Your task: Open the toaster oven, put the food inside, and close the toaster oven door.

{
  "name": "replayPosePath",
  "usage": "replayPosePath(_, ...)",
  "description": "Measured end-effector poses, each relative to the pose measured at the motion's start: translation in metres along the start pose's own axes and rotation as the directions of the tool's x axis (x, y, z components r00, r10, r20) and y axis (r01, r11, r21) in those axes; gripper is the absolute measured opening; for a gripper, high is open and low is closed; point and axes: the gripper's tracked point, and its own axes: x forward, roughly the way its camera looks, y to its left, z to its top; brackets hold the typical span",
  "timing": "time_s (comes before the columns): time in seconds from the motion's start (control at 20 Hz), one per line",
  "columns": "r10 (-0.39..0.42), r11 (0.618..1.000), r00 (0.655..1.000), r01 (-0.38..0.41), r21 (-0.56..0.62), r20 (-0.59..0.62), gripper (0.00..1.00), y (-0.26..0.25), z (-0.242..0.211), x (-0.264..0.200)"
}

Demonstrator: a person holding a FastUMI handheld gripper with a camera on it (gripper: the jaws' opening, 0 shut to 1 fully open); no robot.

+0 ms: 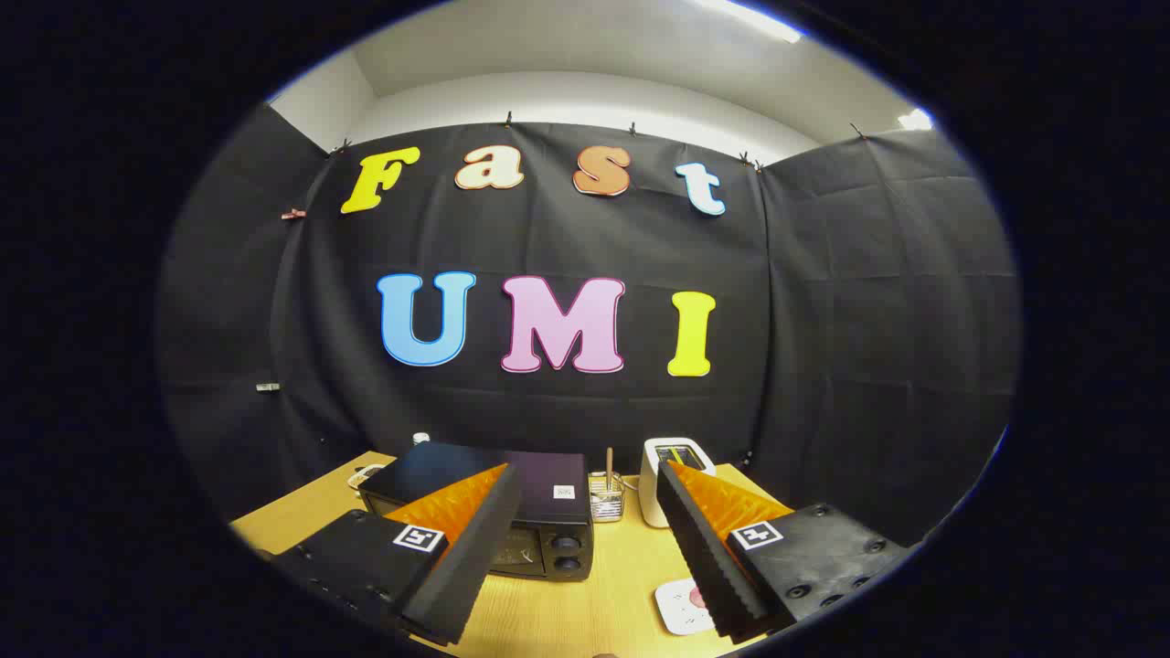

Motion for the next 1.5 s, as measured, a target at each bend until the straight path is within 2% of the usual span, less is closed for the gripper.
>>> replayPosePath(0.25,0.004,1.0,0.999,-0.005,-0.016,-0.038,0.98,0.002,-0.014,0.007)
replayPosePath(1.0,0.007,1.0,0.998,-0.007,0.0,-0.056,0.98,0.006,-0.017,0.007)
replayPosePath(1.5,0.037,0.999,0.993,-0.036,0.005,-0.109,0.98,0.014,-0.031,0.011)
